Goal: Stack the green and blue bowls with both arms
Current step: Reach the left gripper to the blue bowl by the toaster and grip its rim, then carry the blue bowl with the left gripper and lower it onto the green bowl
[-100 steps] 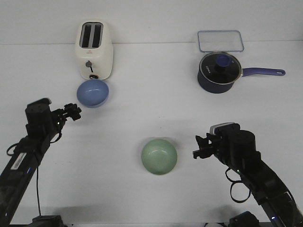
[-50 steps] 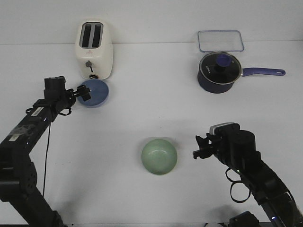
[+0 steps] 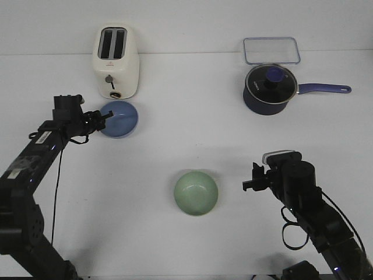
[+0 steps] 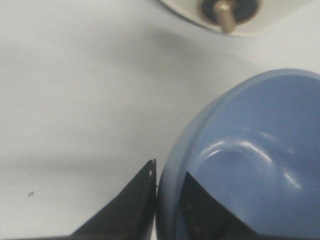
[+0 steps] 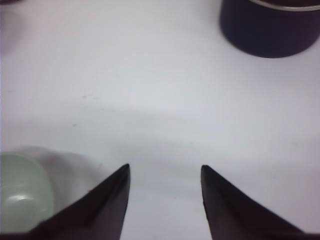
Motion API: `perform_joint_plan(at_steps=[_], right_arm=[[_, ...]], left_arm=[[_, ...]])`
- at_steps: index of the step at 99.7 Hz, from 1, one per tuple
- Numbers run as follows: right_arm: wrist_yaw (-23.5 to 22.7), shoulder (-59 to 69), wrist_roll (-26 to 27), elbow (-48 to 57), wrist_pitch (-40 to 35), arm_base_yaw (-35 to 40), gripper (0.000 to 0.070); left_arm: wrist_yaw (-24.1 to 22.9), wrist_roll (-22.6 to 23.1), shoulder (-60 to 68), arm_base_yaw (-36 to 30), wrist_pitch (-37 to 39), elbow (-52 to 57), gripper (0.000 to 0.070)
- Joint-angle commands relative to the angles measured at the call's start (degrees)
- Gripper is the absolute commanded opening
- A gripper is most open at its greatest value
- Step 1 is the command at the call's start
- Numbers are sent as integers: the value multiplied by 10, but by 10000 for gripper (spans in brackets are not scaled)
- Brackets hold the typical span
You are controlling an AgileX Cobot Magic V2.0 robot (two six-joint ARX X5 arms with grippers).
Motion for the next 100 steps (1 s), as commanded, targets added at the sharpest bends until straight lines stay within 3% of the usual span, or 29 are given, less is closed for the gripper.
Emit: perform_joint_plan(at_steps=[1,26,35,47,70,100], right_arm=[[4,3,-7,-17,12,-14,289],[-9,4,-6,-98,42,-78,289],[-24,4,-7,-101,43,-91,289],[-33,4,-6,-101,57,-97,289],[-52,4,-5,-101,60,-97,289],[-53,4,-5,-101,58,-97,289]], left_arm=[[5,36,-45,-5,-12,13,12],[70,77,-176,-38,-134,9,12],[102,76,-213,-77,-137,-23,12],[106,56,-238,-159,-106,-89,12],[85,8,-215,-324,26,-181,12],[40,11,-146,-396,63,-181,15]])
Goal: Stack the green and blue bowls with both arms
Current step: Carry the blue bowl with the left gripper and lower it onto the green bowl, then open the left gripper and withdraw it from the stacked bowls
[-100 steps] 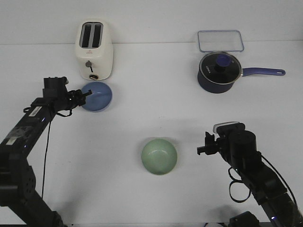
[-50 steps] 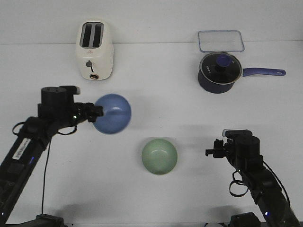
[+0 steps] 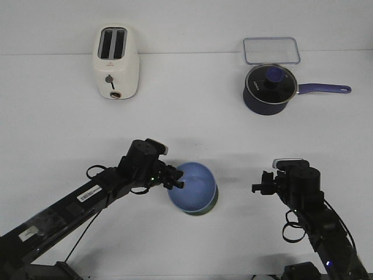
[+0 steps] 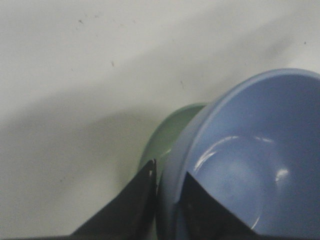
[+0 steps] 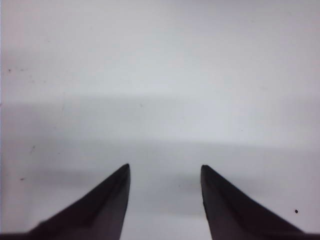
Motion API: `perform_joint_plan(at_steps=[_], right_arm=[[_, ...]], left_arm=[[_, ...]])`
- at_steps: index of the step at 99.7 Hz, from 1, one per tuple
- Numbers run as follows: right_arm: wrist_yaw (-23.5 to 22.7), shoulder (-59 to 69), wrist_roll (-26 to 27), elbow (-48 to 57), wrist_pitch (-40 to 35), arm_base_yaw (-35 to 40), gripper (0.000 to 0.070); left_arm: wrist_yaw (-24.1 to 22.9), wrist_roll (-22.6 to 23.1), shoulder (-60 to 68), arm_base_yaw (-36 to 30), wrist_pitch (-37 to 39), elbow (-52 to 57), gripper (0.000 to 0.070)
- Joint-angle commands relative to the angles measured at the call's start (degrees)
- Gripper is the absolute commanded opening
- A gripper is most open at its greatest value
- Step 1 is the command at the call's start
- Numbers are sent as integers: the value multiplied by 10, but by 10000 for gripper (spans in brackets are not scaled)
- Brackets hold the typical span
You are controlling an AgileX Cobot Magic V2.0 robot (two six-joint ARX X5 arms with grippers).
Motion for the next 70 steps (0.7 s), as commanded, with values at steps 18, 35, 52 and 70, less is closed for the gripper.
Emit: perform_joint_plan(at_steps=[18,35,52,70], right_arm=[[-2,3,-3,5,3,1,289],[-2,3,-3,5,3,1,289],[-2,1,-15,5,8,1,289],[-7,-33,-29,4,28,1,180]], left_arm=[[14,0,37,-14,19,10,248],[16,3,17,-7,12,15,455],[-3,15,-68,46,4,21,451],[-159,92,-195,129,-45,22,170]])
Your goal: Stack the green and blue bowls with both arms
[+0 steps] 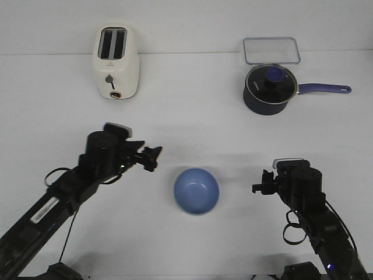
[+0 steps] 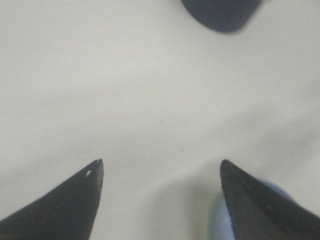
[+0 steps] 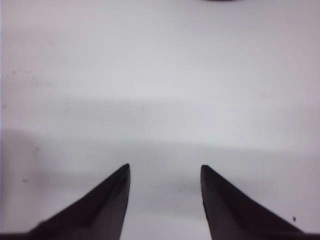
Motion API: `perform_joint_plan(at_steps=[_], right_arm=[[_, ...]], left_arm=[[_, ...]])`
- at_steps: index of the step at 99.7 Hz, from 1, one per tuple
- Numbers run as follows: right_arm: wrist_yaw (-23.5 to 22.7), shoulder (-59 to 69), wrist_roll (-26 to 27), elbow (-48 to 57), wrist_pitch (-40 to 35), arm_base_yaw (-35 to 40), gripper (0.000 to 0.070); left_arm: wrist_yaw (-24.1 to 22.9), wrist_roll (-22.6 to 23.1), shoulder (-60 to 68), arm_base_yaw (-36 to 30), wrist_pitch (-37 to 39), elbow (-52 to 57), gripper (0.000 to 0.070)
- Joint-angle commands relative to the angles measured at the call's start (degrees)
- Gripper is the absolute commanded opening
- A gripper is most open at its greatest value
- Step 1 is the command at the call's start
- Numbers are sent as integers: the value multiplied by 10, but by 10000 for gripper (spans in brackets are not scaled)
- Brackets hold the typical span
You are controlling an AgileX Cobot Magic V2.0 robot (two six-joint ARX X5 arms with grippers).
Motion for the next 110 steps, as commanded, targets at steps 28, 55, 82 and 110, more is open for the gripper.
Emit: perform_joint_plan(at_steps=[28,55,82,110], right_arm=[[-2,-188,-20,-64,129,1,0],[94,-373,-23,-172,220,1,0],[99,-391,-24,-172,225,1,0],[99,-391,-24,-172,225,1,0]], left_arm=[[-129,103,-213,165,1,-101,12],[-128,127,-429,229,219,-355,11],[-128,128,-469,230,221,-361,15],[-128,128,-477,230,221,-361,14]])
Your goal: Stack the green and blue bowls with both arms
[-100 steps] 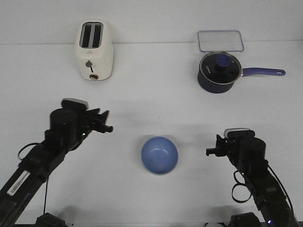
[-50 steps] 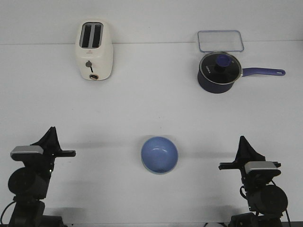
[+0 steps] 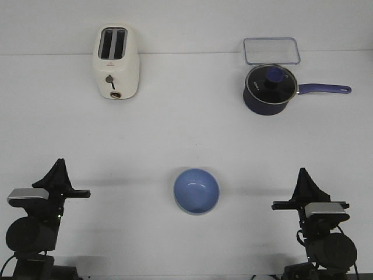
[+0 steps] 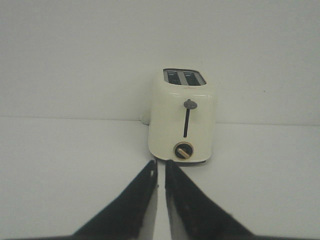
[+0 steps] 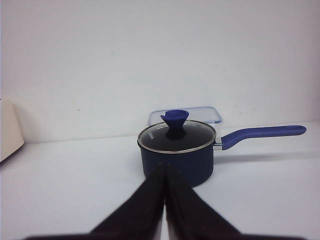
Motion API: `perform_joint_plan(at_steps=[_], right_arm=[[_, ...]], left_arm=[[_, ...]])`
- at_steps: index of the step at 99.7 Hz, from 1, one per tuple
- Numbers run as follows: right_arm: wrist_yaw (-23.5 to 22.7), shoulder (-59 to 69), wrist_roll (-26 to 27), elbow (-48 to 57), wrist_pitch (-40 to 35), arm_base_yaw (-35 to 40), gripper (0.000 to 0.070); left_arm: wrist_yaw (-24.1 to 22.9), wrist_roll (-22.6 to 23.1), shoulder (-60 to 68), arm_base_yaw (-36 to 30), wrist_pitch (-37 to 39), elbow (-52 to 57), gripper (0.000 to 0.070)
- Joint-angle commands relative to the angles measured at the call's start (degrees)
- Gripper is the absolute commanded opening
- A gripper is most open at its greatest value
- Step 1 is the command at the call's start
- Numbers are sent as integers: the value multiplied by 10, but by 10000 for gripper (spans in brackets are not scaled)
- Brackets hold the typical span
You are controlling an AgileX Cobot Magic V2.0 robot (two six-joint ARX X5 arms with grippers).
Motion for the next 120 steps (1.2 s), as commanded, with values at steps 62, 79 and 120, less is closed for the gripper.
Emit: perform_joint_plan(at_steps=[62,79,120], right_arm=[[1,0,-1,2,7,2,0],[1,0,-1,2,7,2,0],[1,0,-1,3,5,2,0]], left_arm=[[3,36,-107,40,7,-116,14],[25,28,-173,58,7,-181,14],[46,19,-206,60,7,-227,15]])
